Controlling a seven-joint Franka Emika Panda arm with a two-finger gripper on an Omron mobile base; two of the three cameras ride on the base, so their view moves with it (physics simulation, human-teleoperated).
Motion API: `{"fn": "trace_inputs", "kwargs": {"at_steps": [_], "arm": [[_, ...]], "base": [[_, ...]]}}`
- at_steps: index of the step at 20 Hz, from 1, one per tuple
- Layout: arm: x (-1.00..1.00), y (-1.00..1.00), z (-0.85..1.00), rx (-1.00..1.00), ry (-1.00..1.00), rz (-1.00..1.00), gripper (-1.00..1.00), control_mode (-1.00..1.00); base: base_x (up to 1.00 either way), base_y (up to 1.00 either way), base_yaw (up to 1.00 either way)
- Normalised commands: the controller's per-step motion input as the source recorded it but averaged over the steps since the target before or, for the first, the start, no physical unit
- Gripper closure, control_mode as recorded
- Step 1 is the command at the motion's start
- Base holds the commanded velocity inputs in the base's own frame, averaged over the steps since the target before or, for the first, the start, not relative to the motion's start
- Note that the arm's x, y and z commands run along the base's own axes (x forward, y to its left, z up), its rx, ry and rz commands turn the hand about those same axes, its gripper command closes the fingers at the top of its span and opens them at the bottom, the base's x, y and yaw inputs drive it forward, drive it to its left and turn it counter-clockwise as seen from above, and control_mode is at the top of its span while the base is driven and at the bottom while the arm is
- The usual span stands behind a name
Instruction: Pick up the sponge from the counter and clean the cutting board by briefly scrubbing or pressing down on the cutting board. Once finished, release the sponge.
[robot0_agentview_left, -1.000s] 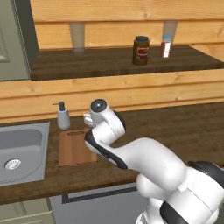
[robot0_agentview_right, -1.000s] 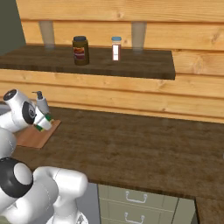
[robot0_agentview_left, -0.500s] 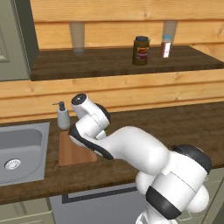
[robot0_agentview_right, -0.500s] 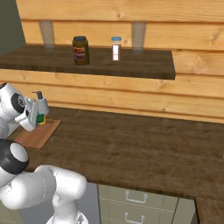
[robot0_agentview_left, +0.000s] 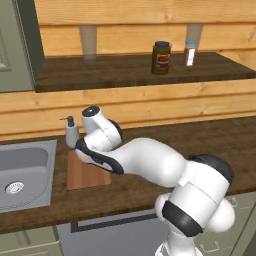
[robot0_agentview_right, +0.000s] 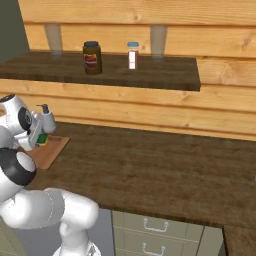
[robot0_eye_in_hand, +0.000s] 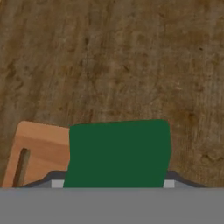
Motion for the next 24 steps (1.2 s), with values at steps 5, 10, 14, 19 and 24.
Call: {"fn": "trace_inputs", "kwargs": {"at_steps": [5, 10, 14, 19, 24], "arm": [[0.52, 0.45, -0.21, 0.0, 0.29, 0.0, 1.0, -1.0], [0.47, 0.7, -0.01, -0.07, 0.27, 0.0, 1.0, -1.0], [0.14, 0.54, -0.17, -0.07, 0.08, -0.05, 1.0, -1.0], [0.0, 0.41, -0.16, -0.07, 0.0, -0.12, 1.0, -1.0], [-0.11, 0.35, -0.21, -0.13, -0.06, -0.11, 1.0, -1.0]], "base": [[0.0, 0.0, 0.0], [0.0, 0.0, 0.0], [0.0, 0.0, 0.0], [0.0, 0.0, 0.0], [0.0, 0.0, 0.0]]}}
